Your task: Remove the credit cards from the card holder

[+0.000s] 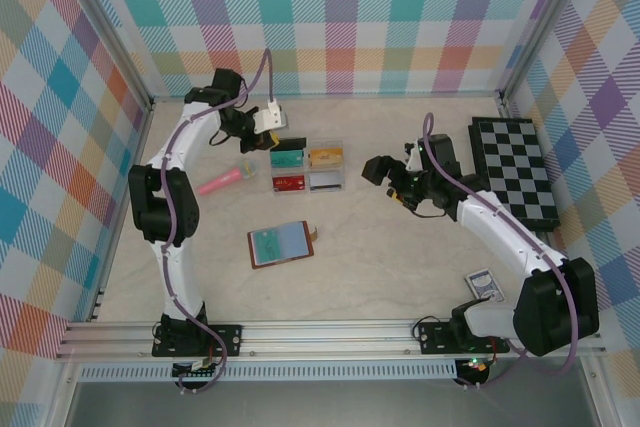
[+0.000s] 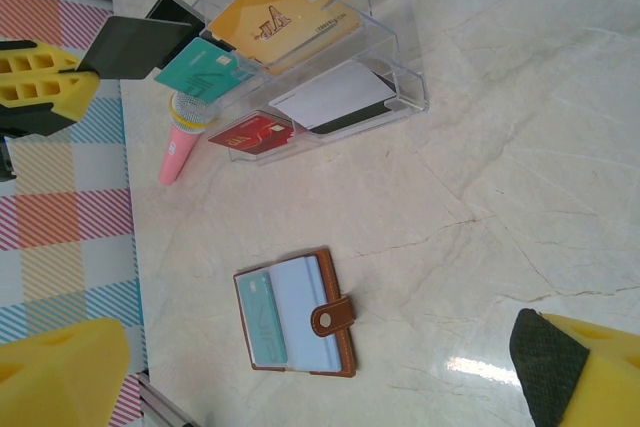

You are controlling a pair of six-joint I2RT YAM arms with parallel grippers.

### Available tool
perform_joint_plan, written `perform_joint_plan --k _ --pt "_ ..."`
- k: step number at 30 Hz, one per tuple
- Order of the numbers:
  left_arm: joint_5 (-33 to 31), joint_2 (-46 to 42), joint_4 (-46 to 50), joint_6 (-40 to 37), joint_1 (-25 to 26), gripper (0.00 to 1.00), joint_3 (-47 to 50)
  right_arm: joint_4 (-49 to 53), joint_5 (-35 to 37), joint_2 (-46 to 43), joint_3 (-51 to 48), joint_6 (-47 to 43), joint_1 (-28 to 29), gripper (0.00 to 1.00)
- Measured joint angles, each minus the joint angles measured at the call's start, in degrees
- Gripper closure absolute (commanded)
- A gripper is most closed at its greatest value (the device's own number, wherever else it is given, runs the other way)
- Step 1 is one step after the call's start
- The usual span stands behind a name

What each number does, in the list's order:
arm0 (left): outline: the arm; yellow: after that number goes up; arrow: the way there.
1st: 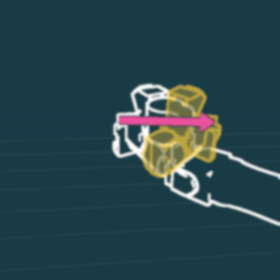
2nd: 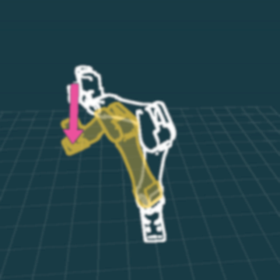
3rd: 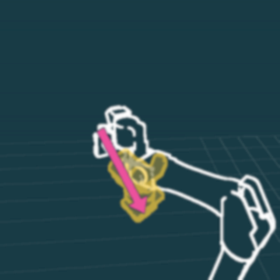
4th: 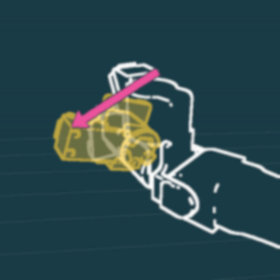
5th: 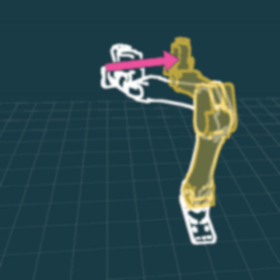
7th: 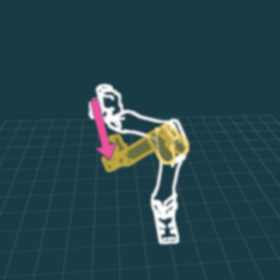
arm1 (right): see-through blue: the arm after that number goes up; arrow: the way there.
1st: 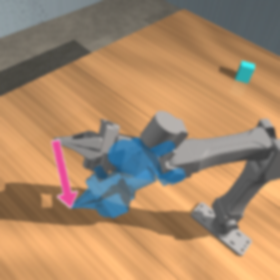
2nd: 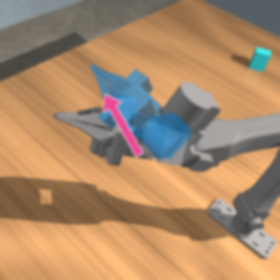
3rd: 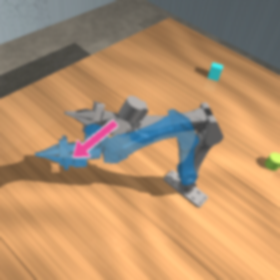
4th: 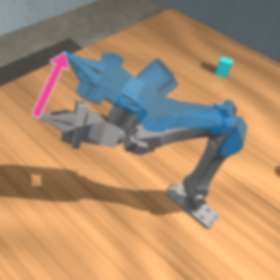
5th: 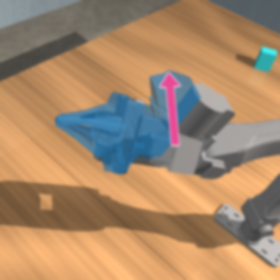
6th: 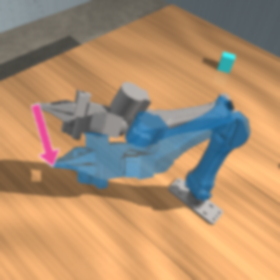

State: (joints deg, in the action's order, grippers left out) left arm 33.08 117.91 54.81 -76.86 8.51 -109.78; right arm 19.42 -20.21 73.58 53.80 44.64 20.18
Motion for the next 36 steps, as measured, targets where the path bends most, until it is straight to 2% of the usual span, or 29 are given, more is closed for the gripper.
perform_joint_plan --k 11,22,36 --pt "-3.23 0.59 0.57 -2.29 -0.04 1.0 -0.33 -0.02 -1.46 1.75 0.63 1.05 0.0 0.0" --pt "-1.01 0.68 -0.85 -1.88 -0.42 1.0 -1.84 -0.02 -1.55 2.56 0.63 1.22 0.0 0.0" --pt "-2.75 1.31 -2.03 -0.52 -0.52 1.0 -1.81 -0.04 -1.55 2.89 0.63 1.22 0.0 0.0"
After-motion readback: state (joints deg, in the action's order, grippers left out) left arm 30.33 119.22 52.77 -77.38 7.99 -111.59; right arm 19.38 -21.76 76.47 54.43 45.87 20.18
